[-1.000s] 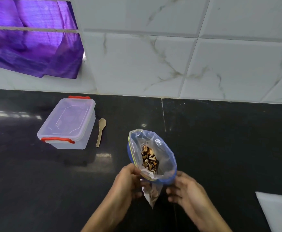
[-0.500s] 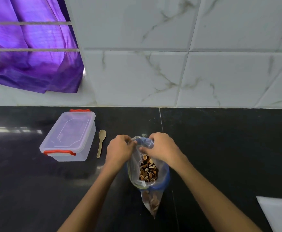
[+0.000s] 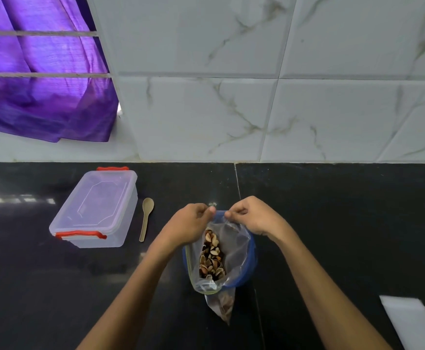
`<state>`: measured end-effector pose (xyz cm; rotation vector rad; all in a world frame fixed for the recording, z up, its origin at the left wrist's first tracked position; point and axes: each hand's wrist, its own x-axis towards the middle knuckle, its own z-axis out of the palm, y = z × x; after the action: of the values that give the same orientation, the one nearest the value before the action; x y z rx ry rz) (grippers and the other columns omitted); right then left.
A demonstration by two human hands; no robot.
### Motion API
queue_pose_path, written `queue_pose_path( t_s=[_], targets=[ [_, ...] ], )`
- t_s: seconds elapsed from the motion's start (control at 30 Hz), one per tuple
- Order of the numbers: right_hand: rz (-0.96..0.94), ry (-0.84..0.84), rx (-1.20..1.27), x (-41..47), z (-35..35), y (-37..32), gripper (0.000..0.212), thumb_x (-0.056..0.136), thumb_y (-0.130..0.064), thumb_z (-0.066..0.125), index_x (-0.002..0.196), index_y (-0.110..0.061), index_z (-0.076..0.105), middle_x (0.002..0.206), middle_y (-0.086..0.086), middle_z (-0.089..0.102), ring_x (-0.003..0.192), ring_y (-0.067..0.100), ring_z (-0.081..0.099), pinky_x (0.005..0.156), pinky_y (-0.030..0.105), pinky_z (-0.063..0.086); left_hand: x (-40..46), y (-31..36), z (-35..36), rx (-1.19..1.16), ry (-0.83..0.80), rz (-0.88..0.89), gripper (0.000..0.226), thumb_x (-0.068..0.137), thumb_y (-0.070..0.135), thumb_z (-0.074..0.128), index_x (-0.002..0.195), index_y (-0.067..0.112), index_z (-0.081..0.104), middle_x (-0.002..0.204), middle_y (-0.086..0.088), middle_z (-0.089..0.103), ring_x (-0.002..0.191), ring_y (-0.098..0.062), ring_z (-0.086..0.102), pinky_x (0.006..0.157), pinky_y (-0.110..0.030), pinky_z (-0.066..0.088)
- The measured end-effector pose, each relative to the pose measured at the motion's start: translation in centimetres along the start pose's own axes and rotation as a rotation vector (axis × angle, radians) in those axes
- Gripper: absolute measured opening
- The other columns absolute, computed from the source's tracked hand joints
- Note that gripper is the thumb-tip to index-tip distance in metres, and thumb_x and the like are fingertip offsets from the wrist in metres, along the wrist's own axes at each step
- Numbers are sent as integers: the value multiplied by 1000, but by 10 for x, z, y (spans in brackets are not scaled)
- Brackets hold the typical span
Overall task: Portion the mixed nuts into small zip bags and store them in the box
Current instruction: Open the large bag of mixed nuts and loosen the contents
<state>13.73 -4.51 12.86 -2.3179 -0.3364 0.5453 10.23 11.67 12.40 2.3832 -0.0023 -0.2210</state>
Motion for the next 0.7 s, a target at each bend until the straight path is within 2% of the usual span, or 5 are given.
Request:
queue_pose_path(
  t_s=[0.13,0.33,0.47,0.6,0.7],
  targets=[
    [88,-138,224,4,-2,2,38,100,-29,43,70,-11,58,64,2,52,61,11,49,66,24,41,6,1,0,-66,17,-134,46,103,29,37,60,15,45,58,2,41,56,-13,38,57,-29,31],
    [345,-258,1137,22,15,21,16,97,-3,42,91,-6,56,62,1,55,51,8,55,53,22,49,13,-2,-3,-1255,-384,-568,45,102,25,36,72,9,65,62,4,52,48,-5,49,58,-18,37],
    [315,-257,972,11,13,25,19,96,-2,44,97,-3,63,73,5,60,61,11,58,58,22,52,1,-2,-3,-1071,-409,-539,38,101,32,38,84,9,64,69,-8,66,60,-18,62,67,-33,44],
    [328,-221,946,4,10,33,29,98,-4,41,120,-3,60,108,15,59,90,21,57,81,32,50,-3,-28,-1,-478,-161,-432,33,94,37,54,95,6,66,86,-5,59,77,-15,49,63,-26,35],
    [332,-188,838,1,9,38,26,98,-14,46,116,-7,63,115,16,65,104,25,61,94,39,47,-3,-40,1,-441,-158,-402,29,93,33,57,96,7,70,84,-7,55,74,-16,46,59,-24,32]
  ],
)
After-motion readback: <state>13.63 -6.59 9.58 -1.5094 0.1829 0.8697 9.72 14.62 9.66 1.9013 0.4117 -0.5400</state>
